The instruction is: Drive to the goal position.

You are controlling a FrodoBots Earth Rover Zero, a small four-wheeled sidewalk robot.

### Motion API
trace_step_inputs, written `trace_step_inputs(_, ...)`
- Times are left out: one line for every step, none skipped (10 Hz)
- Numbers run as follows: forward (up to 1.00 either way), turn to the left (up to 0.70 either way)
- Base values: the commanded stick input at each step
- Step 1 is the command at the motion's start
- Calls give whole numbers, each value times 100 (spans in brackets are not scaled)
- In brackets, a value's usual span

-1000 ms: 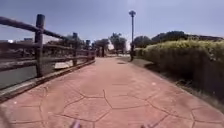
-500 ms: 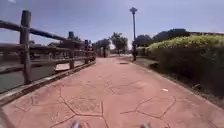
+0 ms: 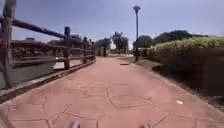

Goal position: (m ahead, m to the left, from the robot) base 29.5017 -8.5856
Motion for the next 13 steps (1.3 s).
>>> trace_step_inputs(85, 0)
trace_step_inputs(85, 0)
trace_step_inputs(85, 0)
trace_step_inputs(85, 0)
trace_step_inputs(85, 0)
trace_step_inputs(85, 0)
trace_step_inputs(85, 0)
trace_step_inputs(85, 0)
trace_step_inputs(85, 0)
trace_step_inputs(85, 0)
trace_step_inputs(85, 0)
trace_step_inputs(85, 0)
trace_step_inputs(85, 0)
